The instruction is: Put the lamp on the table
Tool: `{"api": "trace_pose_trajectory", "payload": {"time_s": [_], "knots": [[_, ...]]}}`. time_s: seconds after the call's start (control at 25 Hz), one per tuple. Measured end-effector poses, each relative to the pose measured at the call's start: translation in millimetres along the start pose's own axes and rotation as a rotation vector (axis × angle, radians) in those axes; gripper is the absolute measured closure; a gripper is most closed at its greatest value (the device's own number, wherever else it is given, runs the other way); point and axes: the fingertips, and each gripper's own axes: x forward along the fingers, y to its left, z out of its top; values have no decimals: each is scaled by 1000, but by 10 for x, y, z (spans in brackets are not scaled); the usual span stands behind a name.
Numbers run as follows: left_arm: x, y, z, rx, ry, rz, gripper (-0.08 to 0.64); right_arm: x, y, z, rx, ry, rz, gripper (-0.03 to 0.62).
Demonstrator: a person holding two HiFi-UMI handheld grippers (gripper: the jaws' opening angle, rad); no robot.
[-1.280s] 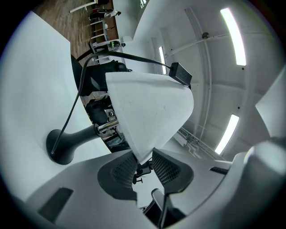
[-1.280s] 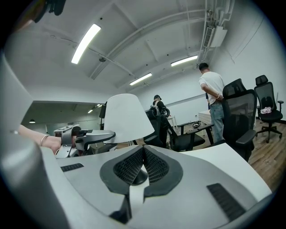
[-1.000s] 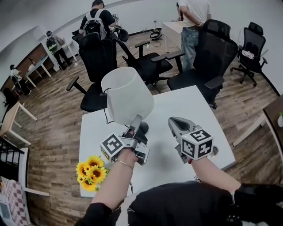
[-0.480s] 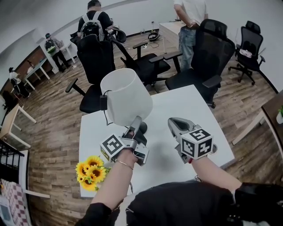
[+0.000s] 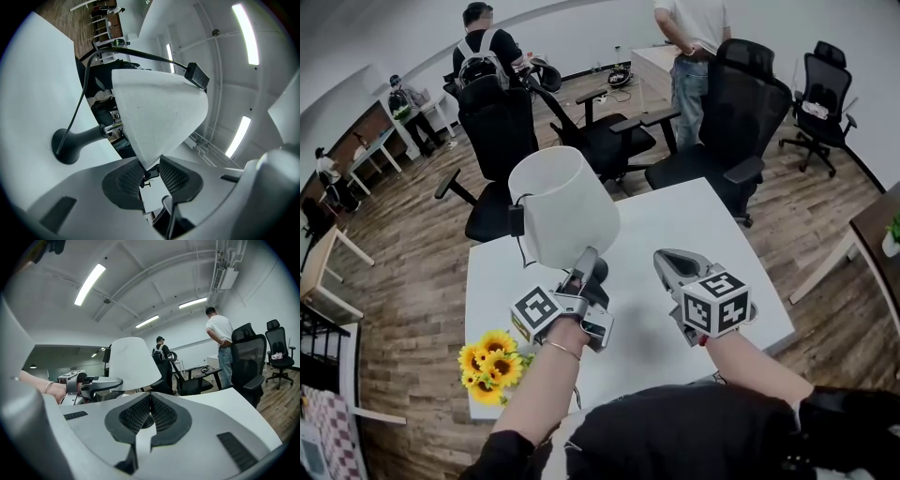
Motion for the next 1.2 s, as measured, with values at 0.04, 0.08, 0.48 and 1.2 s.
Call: {"api": "trace_pose_trajectory", "payload": {"time_s": [0.04, 0.08, 0.48, 1.2], "knots": [[-4, -6, -6, 0, 1, -5, 449, -7, 3, 0, -1, -1, -1, 577], [-14, -2, -14, 0, 2, -3, 448, -14, 7, 0, -2, -1, -2, 577], [-82, 6, -79, 9, 17, 9, 445, -45, 58, -31, -1, 1, 2, 577], [-93, 28, -94, 46, 1, -1, 437, -125, 23, -99, 20, -4, -16, 577]]}}
